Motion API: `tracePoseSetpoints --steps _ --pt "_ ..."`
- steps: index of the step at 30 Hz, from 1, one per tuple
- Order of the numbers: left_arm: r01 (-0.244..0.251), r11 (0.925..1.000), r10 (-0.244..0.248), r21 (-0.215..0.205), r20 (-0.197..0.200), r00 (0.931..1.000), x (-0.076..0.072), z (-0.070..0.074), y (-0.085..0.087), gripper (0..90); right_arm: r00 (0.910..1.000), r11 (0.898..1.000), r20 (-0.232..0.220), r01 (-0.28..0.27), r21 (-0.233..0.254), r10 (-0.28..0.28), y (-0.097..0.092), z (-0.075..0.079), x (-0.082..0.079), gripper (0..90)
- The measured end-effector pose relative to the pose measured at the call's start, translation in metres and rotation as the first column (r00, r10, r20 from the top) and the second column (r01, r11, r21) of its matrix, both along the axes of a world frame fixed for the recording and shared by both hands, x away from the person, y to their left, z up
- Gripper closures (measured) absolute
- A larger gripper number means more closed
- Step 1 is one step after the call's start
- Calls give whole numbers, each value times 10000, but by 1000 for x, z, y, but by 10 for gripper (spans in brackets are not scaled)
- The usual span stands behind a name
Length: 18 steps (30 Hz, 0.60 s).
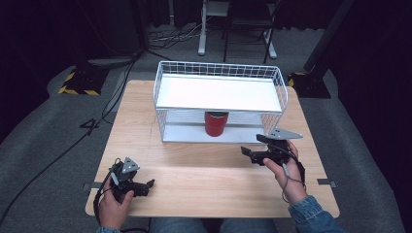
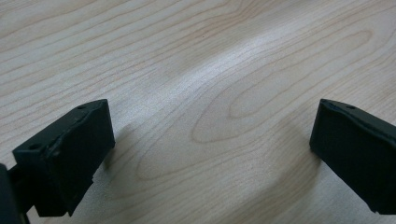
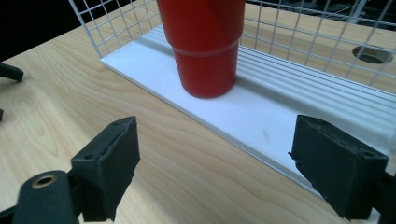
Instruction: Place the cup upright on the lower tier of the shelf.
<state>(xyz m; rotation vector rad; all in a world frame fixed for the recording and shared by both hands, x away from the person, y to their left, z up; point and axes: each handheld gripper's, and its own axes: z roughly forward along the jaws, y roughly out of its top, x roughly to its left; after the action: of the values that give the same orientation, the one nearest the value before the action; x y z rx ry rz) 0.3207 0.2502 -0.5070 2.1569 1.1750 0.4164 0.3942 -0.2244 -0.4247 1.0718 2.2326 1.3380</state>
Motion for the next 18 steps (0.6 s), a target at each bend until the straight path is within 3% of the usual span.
tracePoseSetpoints --steps 8,18 --pt "-77 10000 77 -26 29 10000 2 0 -1 1 9995 9992 -131 -304 -263 301 -30 4 -14 158" --pt "-105 9999 105 20 -29 9999 4 0 -1 1 9961 9947 -504 -764 -682 731 -60 -2 -31 159"
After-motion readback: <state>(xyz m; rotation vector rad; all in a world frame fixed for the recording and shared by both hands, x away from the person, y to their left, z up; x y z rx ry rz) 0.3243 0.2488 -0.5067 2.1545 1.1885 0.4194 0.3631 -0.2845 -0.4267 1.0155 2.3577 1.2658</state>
